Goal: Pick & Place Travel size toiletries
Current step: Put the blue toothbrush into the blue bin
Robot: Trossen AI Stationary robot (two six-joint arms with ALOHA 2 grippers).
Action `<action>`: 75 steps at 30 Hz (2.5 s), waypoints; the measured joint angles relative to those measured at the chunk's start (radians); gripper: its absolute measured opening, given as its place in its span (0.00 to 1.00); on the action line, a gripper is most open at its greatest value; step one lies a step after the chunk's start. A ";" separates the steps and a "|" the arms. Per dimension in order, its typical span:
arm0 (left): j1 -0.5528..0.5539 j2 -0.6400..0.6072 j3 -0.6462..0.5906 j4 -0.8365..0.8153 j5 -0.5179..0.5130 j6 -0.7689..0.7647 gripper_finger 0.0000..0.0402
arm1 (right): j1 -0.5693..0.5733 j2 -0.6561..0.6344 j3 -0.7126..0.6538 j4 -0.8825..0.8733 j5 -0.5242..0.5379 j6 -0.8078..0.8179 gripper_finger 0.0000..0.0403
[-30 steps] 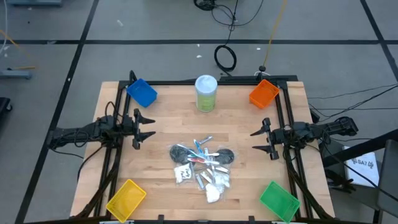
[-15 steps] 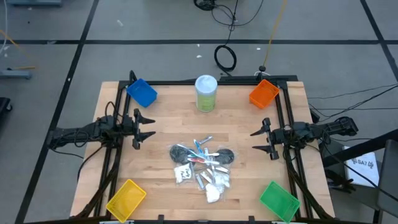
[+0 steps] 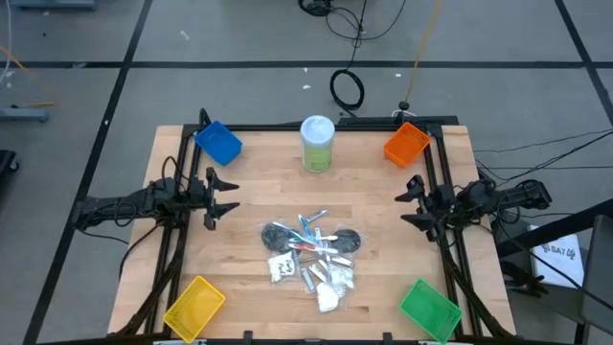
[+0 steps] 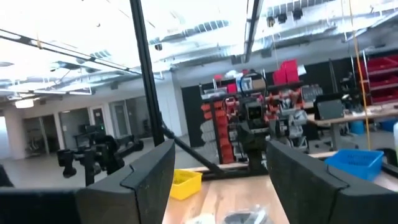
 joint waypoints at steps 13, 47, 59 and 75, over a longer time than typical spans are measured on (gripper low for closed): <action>0.000 0.000 0.000 0.000 0.000 0.000 0.63 | -0.001 0.001 0.000 0.041 0.174 -0.145 0.60; 0.000 0.000 0.000 0.000 0.000 0.000 0.63 | -0.007 1.515 0.636 -0.011 0.123 0.041 0.60; 0.000 0.000 0.000 0.000 0.000 0.000 0.63 | 0.025 1.640 0.637 0.051 0.100 0.038 0.60; 0.000 0.000 0.000 0.000 0.000 0.000 0.63 | 0.034 1.663 0.637 0.068 0.100 0.038 0.48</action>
